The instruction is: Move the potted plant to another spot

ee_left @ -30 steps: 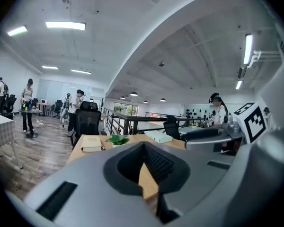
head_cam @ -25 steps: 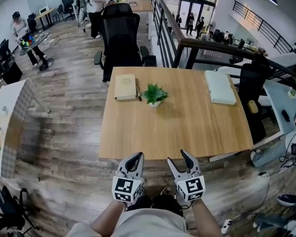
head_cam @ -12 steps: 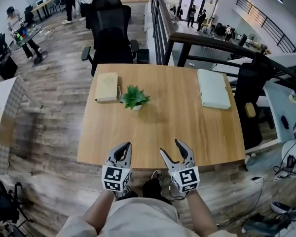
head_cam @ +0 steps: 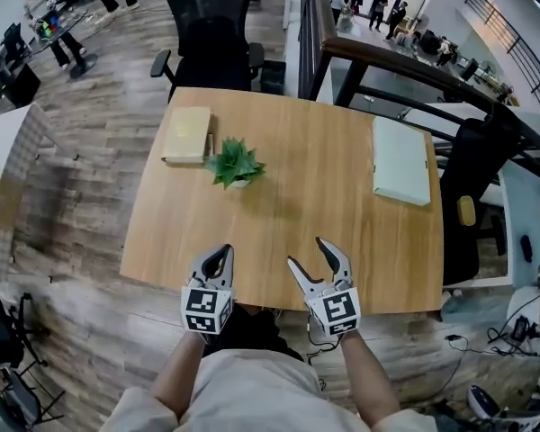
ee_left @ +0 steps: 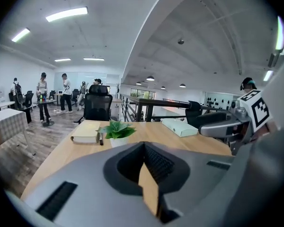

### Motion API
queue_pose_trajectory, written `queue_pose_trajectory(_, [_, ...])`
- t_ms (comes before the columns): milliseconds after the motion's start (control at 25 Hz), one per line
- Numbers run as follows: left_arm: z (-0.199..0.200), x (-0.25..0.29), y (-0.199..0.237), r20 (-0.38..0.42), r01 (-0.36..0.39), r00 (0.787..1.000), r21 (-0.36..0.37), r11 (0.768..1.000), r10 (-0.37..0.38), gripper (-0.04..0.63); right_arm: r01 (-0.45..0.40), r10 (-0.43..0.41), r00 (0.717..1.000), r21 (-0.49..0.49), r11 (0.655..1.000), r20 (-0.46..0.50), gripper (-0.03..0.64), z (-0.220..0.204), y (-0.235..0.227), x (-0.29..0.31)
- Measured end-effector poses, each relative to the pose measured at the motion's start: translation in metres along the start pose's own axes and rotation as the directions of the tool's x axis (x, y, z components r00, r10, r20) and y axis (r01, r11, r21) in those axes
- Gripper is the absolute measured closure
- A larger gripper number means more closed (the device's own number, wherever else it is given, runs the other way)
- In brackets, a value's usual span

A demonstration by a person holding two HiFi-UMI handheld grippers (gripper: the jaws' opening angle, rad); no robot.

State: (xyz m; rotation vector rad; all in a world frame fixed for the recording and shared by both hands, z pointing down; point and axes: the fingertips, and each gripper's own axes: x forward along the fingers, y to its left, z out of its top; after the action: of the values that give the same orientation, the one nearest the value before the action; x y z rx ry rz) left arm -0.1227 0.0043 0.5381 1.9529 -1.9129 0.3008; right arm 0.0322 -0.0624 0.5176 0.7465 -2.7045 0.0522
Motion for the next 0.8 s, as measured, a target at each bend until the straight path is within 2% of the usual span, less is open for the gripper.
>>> queue_pose_trajectory(280, [-0.033, 0.017, 0.024, -0.071, -0.047, 0.997, -0.059, 0.997, 0.043, 0.584, -0.075, 0.075, 0.996, 0.017, 0.997, -0.046, 0.313, -0.024, 0.004, 0.053])
queue_pose_trajectory(600, [-0.049, 0.052, 0.061, -0.122, -0.049, 0.992, -0.11, 0.993, 0.035, 0.584, -0.105, 0.107, 0.989, 0.024, 0.994, -0.098, 0.302, -0.037, 0.009, 0.123])
queue_pose_trajectory(800, [-0.058, 0.072, 0.081, -0.162, -0.026, 0.987, -0.123, 0.992, 0.006, 0.584, -0.106, 0.108, 0.986, 0.026, 0.994, -0.129, 0.282, -0.044, 0.01, 0.164])
